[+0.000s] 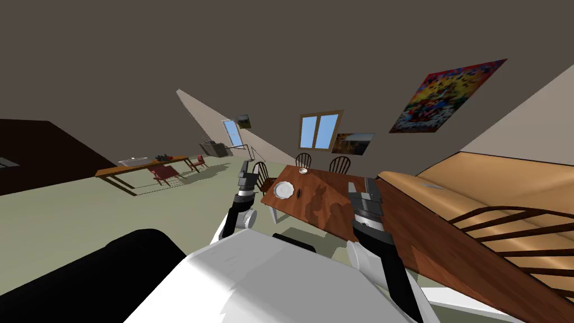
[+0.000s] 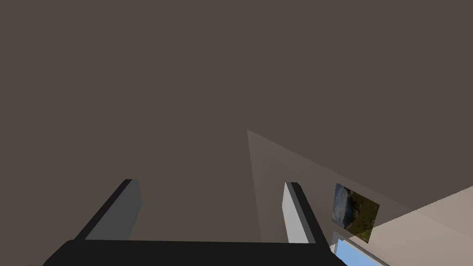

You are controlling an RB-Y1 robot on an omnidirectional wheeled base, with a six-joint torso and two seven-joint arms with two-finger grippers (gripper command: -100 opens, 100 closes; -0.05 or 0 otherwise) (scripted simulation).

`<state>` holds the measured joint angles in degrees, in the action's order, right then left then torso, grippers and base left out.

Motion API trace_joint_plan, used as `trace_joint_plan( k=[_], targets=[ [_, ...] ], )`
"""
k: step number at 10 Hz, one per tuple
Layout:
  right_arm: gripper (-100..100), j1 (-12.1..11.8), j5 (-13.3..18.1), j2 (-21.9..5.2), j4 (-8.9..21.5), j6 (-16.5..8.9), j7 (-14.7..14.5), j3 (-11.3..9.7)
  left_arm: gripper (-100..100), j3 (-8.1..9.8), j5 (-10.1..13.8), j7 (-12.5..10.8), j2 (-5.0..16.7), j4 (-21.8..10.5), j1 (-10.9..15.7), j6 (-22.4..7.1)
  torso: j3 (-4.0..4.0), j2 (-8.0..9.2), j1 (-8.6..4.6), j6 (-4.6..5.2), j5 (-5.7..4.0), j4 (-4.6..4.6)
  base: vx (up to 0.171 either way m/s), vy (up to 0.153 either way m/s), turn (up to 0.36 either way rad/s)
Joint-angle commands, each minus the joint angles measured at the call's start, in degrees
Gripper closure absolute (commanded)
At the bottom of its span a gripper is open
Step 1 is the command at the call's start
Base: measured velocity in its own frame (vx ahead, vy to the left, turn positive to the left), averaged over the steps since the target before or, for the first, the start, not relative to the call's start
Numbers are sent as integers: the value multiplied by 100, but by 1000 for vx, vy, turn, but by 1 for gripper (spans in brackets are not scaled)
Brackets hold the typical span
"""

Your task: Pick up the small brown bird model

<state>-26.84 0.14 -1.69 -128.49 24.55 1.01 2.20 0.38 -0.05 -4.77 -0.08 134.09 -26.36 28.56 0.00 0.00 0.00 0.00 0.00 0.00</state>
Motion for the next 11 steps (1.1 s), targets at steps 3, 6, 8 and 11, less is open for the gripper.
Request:
trace_joint_plan(
  k=[3,6,8,11],
  targets=[
    [-100,278,-210,-521,153,-260,-122,-46,0,-1,0,0,0,0,1,0,6,10,18,-3,4,2,-33,47,215],
    [-100,632,-435,-940,424,-649,-323,-76,0,-1,0,0,0,0,1,0,7,12,16,-3,4,3,-34,42,263],
    [-100,922,-590,-1226,701,-985,-519,-82,0,-1,0,0,0,0,1,0,6,11,10,-4,3,3,-38,29,297],
    [-100,1239,-746,-1510,1068,-1354,-761,-76,0,0,0,0,0,0,0,0,3,6,4,-1,1,1,-18,21,195]
  ],
)
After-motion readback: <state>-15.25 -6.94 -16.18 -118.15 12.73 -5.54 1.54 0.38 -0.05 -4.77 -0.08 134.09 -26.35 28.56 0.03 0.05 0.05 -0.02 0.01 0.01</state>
